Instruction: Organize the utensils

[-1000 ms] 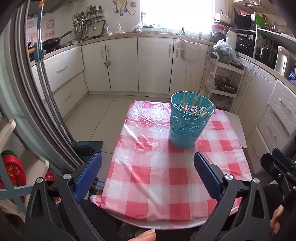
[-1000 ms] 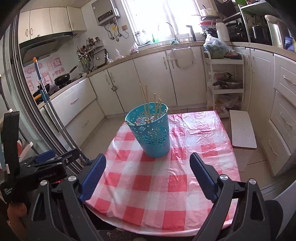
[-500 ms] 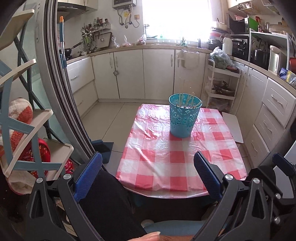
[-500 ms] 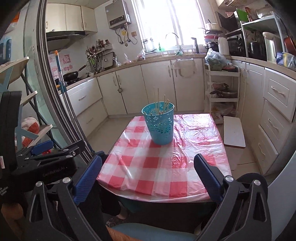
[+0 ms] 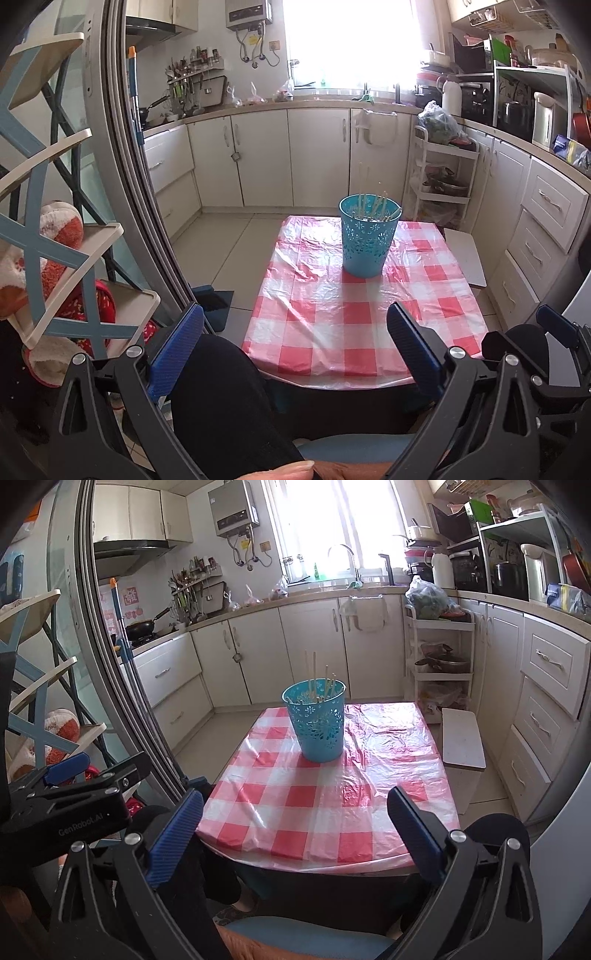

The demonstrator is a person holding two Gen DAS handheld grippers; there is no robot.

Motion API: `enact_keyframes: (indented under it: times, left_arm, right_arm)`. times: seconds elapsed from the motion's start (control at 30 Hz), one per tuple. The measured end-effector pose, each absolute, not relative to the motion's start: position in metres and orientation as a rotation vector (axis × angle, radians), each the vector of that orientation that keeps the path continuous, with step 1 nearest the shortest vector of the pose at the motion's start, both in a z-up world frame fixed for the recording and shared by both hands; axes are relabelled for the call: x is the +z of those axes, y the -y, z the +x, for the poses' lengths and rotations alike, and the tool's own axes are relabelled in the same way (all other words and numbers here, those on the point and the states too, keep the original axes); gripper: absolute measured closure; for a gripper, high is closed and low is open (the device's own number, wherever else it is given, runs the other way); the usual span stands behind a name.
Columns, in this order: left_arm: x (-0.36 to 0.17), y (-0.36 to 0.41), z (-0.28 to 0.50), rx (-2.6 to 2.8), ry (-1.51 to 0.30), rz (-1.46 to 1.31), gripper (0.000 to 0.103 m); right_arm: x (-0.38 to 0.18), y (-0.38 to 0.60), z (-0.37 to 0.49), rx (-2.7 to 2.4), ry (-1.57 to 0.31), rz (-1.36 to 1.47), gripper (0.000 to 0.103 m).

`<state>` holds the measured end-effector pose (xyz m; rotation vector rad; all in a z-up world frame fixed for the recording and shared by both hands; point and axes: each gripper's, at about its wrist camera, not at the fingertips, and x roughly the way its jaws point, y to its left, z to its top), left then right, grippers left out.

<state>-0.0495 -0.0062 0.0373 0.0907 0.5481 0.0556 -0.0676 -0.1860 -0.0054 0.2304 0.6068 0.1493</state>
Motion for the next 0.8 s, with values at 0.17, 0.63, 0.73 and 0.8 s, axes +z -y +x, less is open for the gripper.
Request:
enact_keyframes:
  times: [0.17,0.63,0.73,0.8]
  left_arm:
    - [0.0399,0.0043,-0.0511,0.055,-0.538,0.081,0.008]
    - [0.0328,0.0017,-0.0484,0.021,-0.576,0.059,0.008]
    - [0.0323,-0.0011,-0.0523,0.038,-0.547,0.06,0.008]
    - [0.0334,-0.0018,-0.0529,0.04,-0.538,0.064,0.008]
  right_arm:
    - [-0.0053,0.1853,-0.0698,0.149,-0.604,0.226,0.007]
    - [-0.0071,0.1837,-0.0707,0.147,-0.612,0.225,0.007]
    - [-0.0079,0.1833,-0.0717,0.146,-0.611,0.223,0.007]
    - [-0.0082,0.1825,-0.0724,0.145,-0.611,0.22,0.007]
